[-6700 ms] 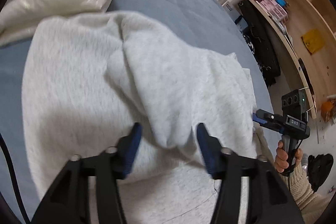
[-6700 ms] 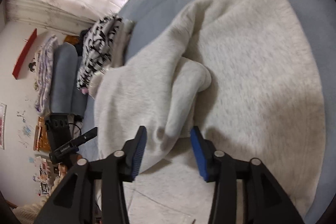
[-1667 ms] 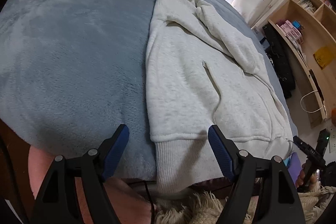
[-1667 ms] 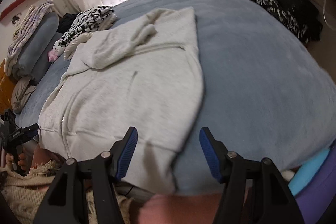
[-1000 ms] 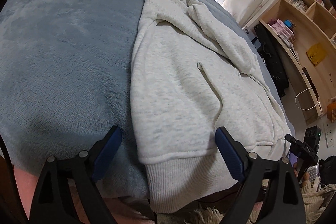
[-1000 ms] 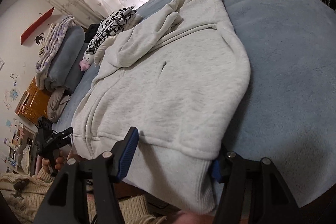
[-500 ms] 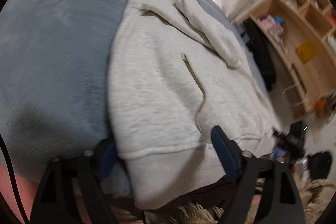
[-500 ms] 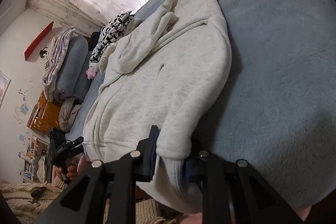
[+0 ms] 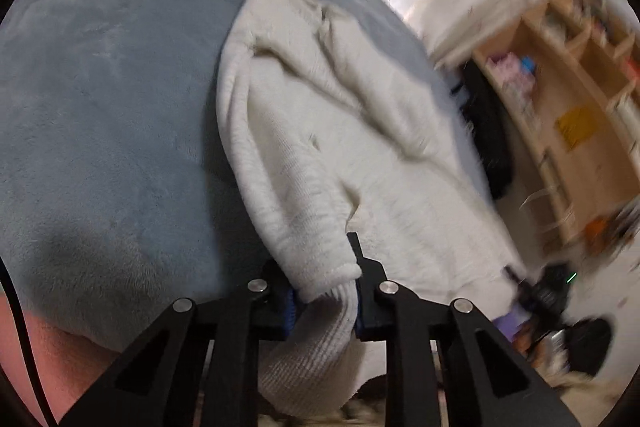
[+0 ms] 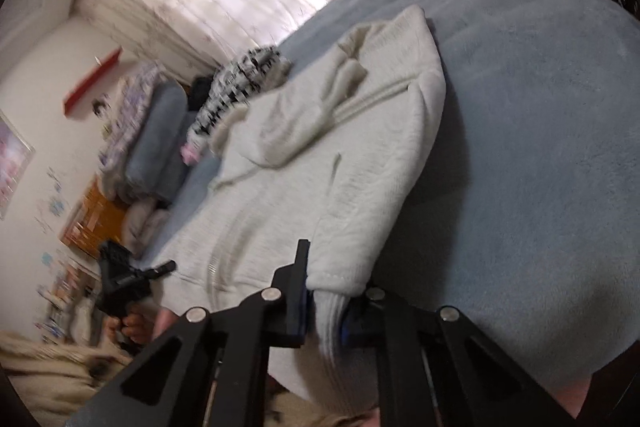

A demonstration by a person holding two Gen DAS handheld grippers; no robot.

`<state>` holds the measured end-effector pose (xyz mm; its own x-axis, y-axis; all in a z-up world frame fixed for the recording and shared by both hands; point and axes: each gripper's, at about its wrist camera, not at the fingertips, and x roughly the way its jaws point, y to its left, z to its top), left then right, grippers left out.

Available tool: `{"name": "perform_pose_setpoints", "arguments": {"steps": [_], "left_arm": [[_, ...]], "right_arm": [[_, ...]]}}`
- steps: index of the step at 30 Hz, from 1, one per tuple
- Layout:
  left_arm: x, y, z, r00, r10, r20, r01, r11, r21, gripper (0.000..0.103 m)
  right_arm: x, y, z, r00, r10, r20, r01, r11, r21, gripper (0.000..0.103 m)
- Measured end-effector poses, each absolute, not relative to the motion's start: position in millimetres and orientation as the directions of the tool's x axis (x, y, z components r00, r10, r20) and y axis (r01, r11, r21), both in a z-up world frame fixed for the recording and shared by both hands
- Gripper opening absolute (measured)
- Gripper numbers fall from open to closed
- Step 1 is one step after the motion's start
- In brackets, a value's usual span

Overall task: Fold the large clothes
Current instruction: 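Grasp the ribbed hem with both tools and lift it, then fold the gripped hem over onto the hoodie body with both tools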

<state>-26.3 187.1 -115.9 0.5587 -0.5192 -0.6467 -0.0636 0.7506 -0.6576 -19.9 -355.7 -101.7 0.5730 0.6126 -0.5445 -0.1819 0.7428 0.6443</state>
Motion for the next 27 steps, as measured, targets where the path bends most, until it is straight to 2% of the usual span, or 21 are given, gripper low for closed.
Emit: {"name": "perform_pose_setpoints", "arguments": {"steps": [7,10,16,21,22,24,25,26,27], "left_arm": [[12.0,204.9,-73.0,0.646,-0.569,-0.509,-0.094,0.602,-0.793,0.018],[45.6,211.2,-59.4,0.672,-0.561,-0.484,-0.117,0.565,-0.817,0.018],[147.6,210.1,-49.4,0.673,-0.536,-0.510,-0.161,0.566,-0.808,0.019],[238.5,212.6,-68.4,0.657,-0.500,-0.564,-0.243,0.568,-0.786,0.022],[253.9,213.1,-74.7,0.655,-0.495,-0.571,-0.254,0.567,-0.783,0.023],[283.1,216.5,-93.7,0.633,-0.505,-0.586,-0.283,0.554,-0.783,0.038],[295.8,219.2,-103.5,0.616,-0.511,-0.599,-0.307,0.544,-0.781,0.043],[302.6,223.2,-110.4,0.615,-0.512,-0.600,-0.321,0.533,-0.783,0.056],[306.8,227.2,-114.4,0.627,-0.509,-0.589,-0.322,0.520,-0.791,0.068]], "right_arm": [[14.0,-374.0,-59.7,0.649,0.667,-0.366,-0.162,0.590,0.791,0.010],[48.1,-379.6,-42.9,0.678,0.657,-0.328,-0.127,0.545,0.829,0.010],[138.4,-371.8,-23.6,0.687,0.635,-0.352,-0.058,0.532,0.845,0.011],[228.2,-367.4,-36.7,0.683,0.597,-0.421,0.070,0.520,0.851,0.018],[248.7,-365.8,-42.2,0.684,0.582,-0.440,0.092,0.529,0.843,0.023],[280.7,-362.8,-54.7,0.675,0.561,-0.480,0.119,0.559,0.821,0.039],[297.4,-361.9,-64.9,0.659,0.565,-0.496,0.141,0.555,0.820,0.052],[310.4,-362.4,-75.4,0.643,0.573,-0.508,0.169,0.540,0.824,0.063],[315.9,-362.8,-81.4,0.635,0.579,-0.511,0.186,0.528,0.829,0.066]]}}
